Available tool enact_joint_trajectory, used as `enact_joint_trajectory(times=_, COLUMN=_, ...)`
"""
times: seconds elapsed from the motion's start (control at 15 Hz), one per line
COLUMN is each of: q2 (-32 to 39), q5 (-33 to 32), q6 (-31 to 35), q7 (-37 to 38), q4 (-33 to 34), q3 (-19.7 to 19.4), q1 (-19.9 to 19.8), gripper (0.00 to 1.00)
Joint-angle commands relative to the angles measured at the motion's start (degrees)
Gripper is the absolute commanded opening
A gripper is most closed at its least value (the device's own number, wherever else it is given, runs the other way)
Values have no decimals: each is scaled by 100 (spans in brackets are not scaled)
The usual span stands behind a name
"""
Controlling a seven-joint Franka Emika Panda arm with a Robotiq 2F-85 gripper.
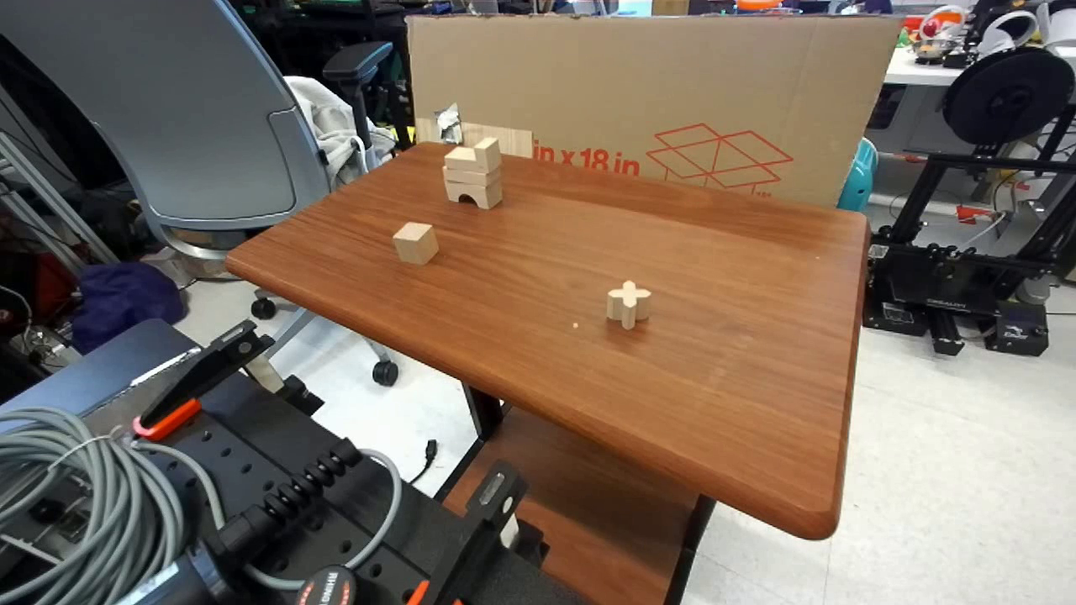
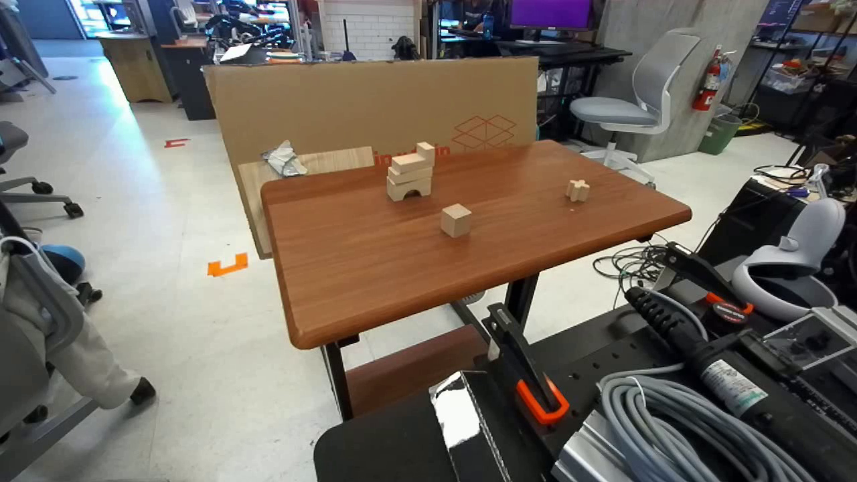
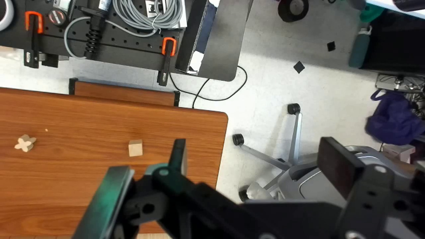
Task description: Put the left block on the tower of blocks
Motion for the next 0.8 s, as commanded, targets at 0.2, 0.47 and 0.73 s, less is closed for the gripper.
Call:
enact_joint_trajectory(times=0.2, q2=2, q5=40, q6=-29, q7=-38, q4=20, q3=89, q1=-114, gripper=100)
enact_joint_trajectory(times=0.47, q2=2, q5=40, q6=-29, q7=-38, q4=20, q3=89, q1=-114, gripper=100)
enact_joint_trajectory(times=0.73, q2=243, q5=-130, q6=380, q7=-83, q4=23, q3=138, q1=-187, gripper=100)
